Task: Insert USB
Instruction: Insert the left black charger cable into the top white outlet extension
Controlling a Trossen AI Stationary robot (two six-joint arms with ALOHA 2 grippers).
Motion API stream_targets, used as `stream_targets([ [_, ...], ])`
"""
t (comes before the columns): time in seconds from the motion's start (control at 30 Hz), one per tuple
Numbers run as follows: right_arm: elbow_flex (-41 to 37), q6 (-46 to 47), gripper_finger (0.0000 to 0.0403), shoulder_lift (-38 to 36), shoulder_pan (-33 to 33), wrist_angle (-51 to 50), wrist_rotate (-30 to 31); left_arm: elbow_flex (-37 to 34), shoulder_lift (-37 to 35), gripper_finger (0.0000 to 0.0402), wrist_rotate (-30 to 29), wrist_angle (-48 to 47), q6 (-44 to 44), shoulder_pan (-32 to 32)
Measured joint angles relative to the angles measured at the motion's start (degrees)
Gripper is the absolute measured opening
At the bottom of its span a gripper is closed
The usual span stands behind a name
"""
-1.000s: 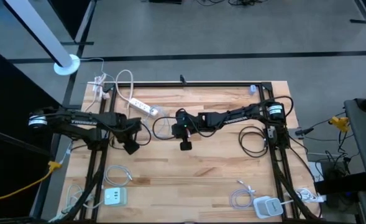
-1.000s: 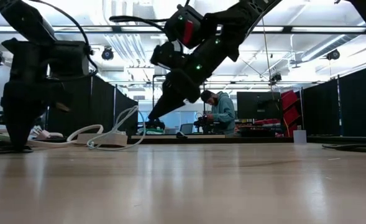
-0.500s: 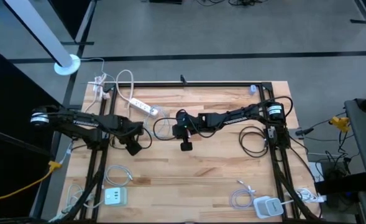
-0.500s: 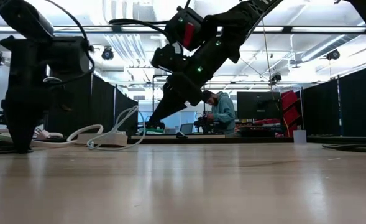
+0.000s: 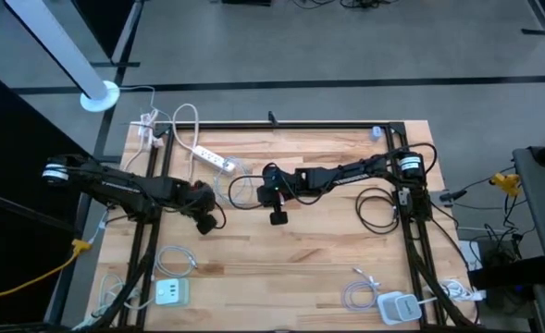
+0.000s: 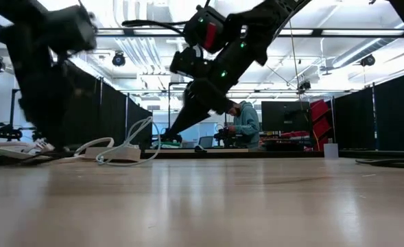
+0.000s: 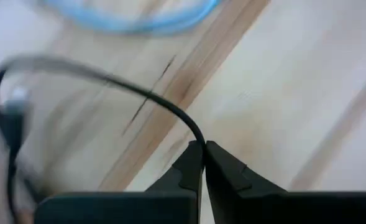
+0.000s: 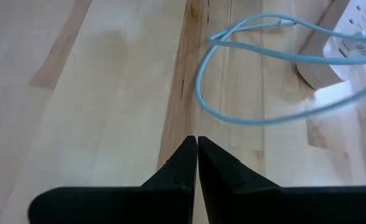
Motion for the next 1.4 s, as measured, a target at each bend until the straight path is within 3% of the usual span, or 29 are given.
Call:
stream_targets([
  [0.13,0.0,-1.3,0.0,-3.2,0.0,-3.8,2.8,-0.2,-5.8,0.0,-1.5,13.0,4.6,-3.6],
  [0.37,0.0,-1.8,0.0,-5.8,0.1,-4.6,2.7,-3.3,-12.6,0.0,-2.2,35.6,17.5,-5.9],
  [0.63,-0.5,-0.3,0.0011,-5.8,0.2,-5.8,2.4,-3.6,-15.1,0.0,-1.1,39.8,22.8,-6.0],
  [0.77,-0.5,0.2,0.006,-5.7,0.2,-1.8,2.3,-3.6,-15.3,0.0,0.9,41.2,24.0,-6.1],
  [0.93,-0.5,-5.5,0.0138,-5.5,0.3,3.5,2.1,-3.6,-15.7,0.0,2.5,42.8,24.4,-6.7],
  [1.07,-0.5,-7.0,0.0175,-5.5,0.2,8.7,-4.4,-3.6,-15.9,0.0,3.3,43.1,24.4,-8.0],
  [1.4,-0.5,-6.9,0.0154,-5.5,0.2,15.3,-9.2,-3.6,-16.1,0.0,5.5,45.8,27.2,-11.5],
])
